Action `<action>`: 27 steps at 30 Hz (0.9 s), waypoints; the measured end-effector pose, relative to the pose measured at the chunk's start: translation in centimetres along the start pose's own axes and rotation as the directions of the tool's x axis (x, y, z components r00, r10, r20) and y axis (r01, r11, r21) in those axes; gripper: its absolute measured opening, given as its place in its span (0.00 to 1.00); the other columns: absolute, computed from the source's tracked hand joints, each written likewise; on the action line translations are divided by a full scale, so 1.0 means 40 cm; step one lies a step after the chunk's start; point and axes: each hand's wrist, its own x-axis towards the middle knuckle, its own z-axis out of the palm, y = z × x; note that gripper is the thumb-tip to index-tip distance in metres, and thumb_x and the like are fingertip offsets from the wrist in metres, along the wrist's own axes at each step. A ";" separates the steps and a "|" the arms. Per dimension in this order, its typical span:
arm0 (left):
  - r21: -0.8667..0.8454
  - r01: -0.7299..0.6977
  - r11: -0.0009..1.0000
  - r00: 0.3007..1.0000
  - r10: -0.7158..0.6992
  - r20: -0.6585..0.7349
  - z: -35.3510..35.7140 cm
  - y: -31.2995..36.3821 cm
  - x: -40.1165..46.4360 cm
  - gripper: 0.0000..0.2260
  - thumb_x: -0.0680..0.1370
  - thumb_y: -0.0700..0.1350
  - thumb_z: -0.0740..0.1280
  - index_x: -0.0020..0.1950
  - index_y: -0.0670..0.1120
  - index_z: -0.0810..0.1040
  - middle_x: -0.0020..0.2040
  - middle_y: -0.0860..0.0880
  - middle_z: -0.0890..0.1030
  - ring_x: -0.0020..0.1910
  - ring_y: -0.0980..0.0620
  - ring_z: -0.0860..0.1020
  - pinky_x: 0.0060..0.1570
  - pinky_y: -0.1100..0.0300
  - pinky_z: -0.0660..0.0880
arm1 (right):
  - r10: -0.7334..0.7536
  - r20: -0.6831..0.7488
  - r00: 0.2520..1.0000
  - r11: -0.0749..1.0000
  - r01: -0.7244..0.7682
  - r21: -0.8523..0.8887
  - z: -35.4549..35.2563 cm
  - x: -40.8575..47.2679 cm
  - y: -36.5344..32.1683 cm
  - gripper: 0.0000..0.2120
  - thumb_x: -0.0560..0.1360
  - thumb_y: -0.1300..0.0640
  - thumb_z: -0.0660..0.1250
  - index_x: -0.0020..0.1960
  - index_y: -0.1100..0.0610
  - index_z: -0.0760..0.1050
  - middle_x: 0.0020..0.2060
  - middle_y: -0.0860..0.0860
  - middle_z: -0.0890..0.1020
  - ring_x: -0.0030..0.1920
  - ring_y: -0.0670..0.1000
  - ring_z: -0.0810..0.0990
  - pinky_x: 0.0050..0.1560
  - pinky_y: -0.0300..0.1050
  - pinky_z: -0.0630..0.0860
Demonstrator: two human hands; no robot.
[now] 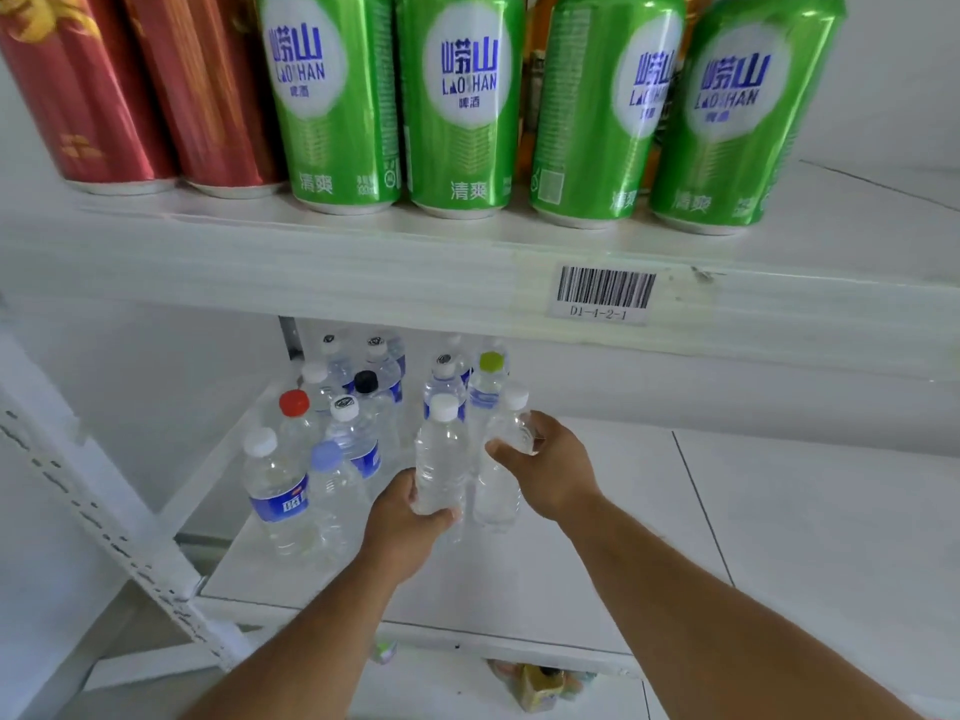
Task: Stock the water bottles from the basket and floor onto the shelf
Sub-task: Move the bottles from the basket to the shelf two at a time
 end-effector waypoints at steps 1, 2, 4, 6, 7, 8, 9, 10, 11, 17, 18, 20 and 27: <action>-0.001 0.004 1.000 1.000 -0.004 -0.008 0.004 -0.002 0.012 0.18 0.69 0.44 0.77 0.55 0.54 0.77 0.49 0.57 0.82 0.48 0.61 0.79 0.42 0.68 0.72 | 0.010 0.011 1.000 1.000 -0.010 -0.002 0.008 0.012 0.006 0.18 0.70 0.43 0.75 0.56 0.47 0.77 0.50 0.41 0.81 0.50 0.41 0.79 0.49 0.39 0.74; 0.000 0.006 1.000 1.000 -0.006 -0.016 0.008 -0.005 0.024 0.18 0.69 0.44 0.77 0.55 0.54 0.77 0.49 0.57 0.82 0.49 0.59 0.79 0.43 0.66 0.73 | 0.021 0.018 1.000 1.000 -0.021 -0.003 0.016 0.023 0.013 0.21 0.70 0.43 0.75 0.59 0.48 0.76 0.53 0.42 0.80 0.53 0.45 0.79 0.51 0.41 0.75; 0.001 0.006 1.000 1.000 -0.006 -0.029 0.013 -0.012 0.046 0.18 0.69 0.44 0.77 0.55 0.53 0.77 0.49 0.56 0.82 0.50 0.57 0.80 0.47 0.62 0.75 | 0.032 0.026 0.999 0.999 -0.032 -0.009 0.029 0.039 0.023 0.23 0.71 0.44 0.74 0.62 0.49 0.75 0.54 0.41 0.78 0.54 0.46 0.77 0.51 0.40 0.72; -0.017 0.001 1.000 0.999 -0.002 -0.042 0.017 -0.018 0.067 0.18 0.69 0.43 0.77 0.56 0.52 0.77 0.49 0.55 0.83 0.50 0.57 0.81 0.47 0.62 0.75 | 0.035 0.025 0.999 0.999 -0.035 -0.020 0.040 0.052 0.034 0.22 0.71 0.45 0.74 0.61 0.50 0.76 0.49 0.38 0.77 0.51 0.45 0.76 0.47 0.38 0.69; -0.027 -0.002 1.000 0.999 0.001 -0.045 0.018 -0.021 0.076 0.19 0.69 0.42 0.77 0.57 0.52 0.78 0.50 0.55 0.83 0.50 0.57 0.81 0.47 0.62 0.75 | 0.035 0.022 0.999 0.999 -0.035 -0.025 0.045 0.058 0.038 0.21 0.71 0.45 0.74 0.60 0.50 0.76 0.46 0.37 0.75 0.49 0.45 0.75 0.44 0.37 0.68; -0.035 -0.004 0.999 0.999 0.003 -0.046 0.019 -0.023 0.086 0.19 0.69 0.42 0.77 0.57 0.51 0.78 0.50 0.55 0.83 0.50 0.57 0.81 0.48 0.62 0.76 | 0.037 0.020 0.999 0.999 -0.037 -0.029 0.050 0.065 0.041 0.21 0.70 0.45 0.74 0.59 0.51 0.76 0.44 0.37 0.75 0.48 0.45 0.75 0.43 0.37 0.68; -0.043 -0.007 0.999 0.999 0.005 -0.045 0.021 -0.025 0.095 0.20 0.68 0.42 0.77 0.58 0.51 0.78 0.51 0.55 0.84 0.51 0.57 0.81 0.49 0.61 0.77 | 0.042 0.020 0.999 0.999 -0.041 -0.036 0.055 0.070 0.043 0.21 0.70 0.45 0.74 0.59 0.52 0.76 0.44 0.38 0.74 0.48 0.45 0.75 0.43 0.37 0.68; -0.049 -0.010 0.999 0.999 0.007 -0.043 0.022 -0.028 0.104 0.20 0.68 0.41 0.77 0.59 0.51 0.78 0.51 0.55 0.84 0.51 0.56 0.81 0.51 0.59 0.77 | 0.045 0.022 0.999 0.998 -0.044 -0.043 0.060 0.075 0.046 0.21 0.70 0.45 0.74 0.59 0.52 0.76 0.46 0.39 0.75 0.48 0.45 0.74 0.44 0.38 0.68; -0.050 -0.012 0.999 0.999 0.010 -0.040 0.024 -0.031 0.113 0.21 0.68 0.41 0.77 0.59 0.50 0.78 0.51 0.55 0.84 0.51 0.56 0.82 0.52 0.57 0.78 | 0.048 0.023 0.999 0.998 -0.047 -0.048 0.065 0.079 0.048 0.21 0.70 0.44 0.74 0.59 0.51 0.75 0.47 0.40 0.75 0.48 0.45 0.74 0.45 0.39 0.68; -0.052 -0.006 0.999 0.999 0.004 -0.035 0.040 -0.039 0.150 0.23 0.69 0.40 0.77 0.62 0.49 0.77 0.53 0.53 0.83 0.53 0.54 0.81 0.51 0.58 0.77 | 0.063 0.027 0.998 0.997 -0.061 -0.047 0.088 0.101 0.051 0.17 0.70 0.46 0.74 0.55 0.51 0.76 0.47 0.43 0.80 0.48 0.48 0.79 0.44 0.41 0.74; -0.054 -0.006 0.999 1.000 0.004 -0.031 0.043 -0.041 0.154 0.23 0.69 0.40 0.76 0.62 0.49 0.76 0.54 0.53 0.83 0.53 0.54 0.81 0.50 0.59 0.76 | 0.063 0.024 0.998 0.997 -0.062 -0.045 0.089 0.105 0.049 0.16 0.70 0.46 0.74 0.54 0.51 0.76 0.46 0.43 0.80 0.47 0.47 0.79 0.42 0.40 0.74; -0.053 -0.005 0.999 1.000 0.003 -0.023 0.046 -0.045 0.158 0.23 0.69 0.40 0.76 0.62 0.50 0.76 0.53 0.54 0.82 0.52 0.56 0.80 0.46 0.63 0.74 | 0.065 0.020 0.998 0.997 -0.065 -0.040 0.090 0.110 0.048 0.15 0.70 0.47 0.74 0.54 0.49 0.76 0.46 0.42 0.80 0.46 0.45 0.78 0.42 0.39 0.72; -0.021 -0.023 1.000 1.000 0.023 0.009 0.050 -0.063 0.174 0.22 0.70 0.41 0.76 0.62 0.51 0.74 0.54 0.56 0.81 0.51 0.61 0.78 0.44 0.66 0.73 | 0.119 0.075 0.990 0.993 -0.119 -0.010 0.090 0.117 0.054 0.27 0.71 0.47 0.74 0.67 0.48 0.70 0.49 0.41 0.78 0.50 0.46 0.77 0.43 0.38 0.70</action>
